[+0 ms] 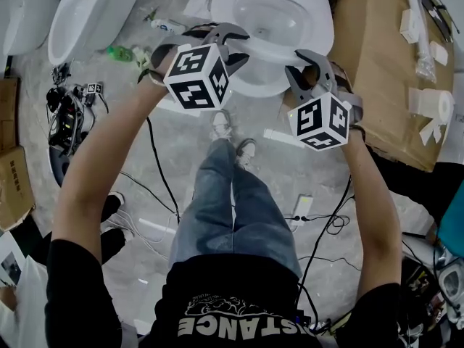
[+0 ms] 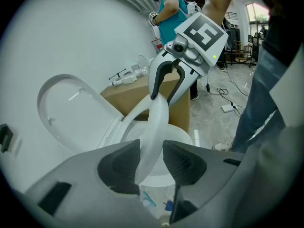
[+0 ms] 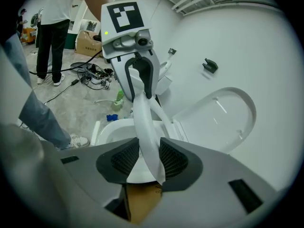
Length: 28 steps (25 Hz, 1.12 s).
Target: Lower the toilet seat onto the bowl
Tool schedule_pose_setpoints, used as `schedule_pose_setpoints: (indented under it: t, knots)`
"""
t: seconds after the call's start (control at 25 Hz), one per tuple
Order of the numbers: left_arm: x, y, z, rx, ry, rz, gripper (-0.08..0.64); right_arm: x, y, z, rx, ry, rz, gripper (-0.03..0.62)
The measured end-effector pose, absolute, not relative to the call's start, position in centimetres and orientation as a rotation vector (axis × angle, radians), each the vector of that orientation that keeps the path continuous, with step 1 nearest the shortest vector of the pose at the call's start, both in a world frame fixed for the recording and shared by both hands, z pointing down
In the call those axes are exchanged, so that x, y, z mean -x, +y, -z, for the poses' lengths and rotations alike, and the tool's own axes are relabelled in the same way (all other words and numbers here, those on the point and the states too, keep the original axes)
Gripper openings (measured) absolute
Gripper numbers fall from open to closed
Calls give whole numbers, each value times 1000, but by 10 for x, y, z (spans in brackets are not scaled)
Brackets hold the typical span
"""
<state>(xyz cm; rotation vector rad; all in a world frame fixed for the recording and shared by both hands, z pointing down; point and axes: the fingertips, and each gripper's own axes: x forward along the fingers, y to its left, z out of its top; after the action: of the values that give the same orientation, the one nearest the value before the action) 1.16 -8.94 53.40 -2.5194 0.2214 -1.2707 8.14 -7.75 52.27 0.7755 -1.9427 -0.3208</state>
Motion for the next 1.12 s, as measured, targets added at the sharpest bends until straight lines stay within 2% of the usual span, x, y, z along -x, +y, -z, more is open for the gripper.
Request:
schedule_pose_setpoints:
  t: [1.12]
  knots:
    - [-5, -36, -666, 2482, 145, 1362, 150, -75, -26, -663, -666, -1811, 370, 158]
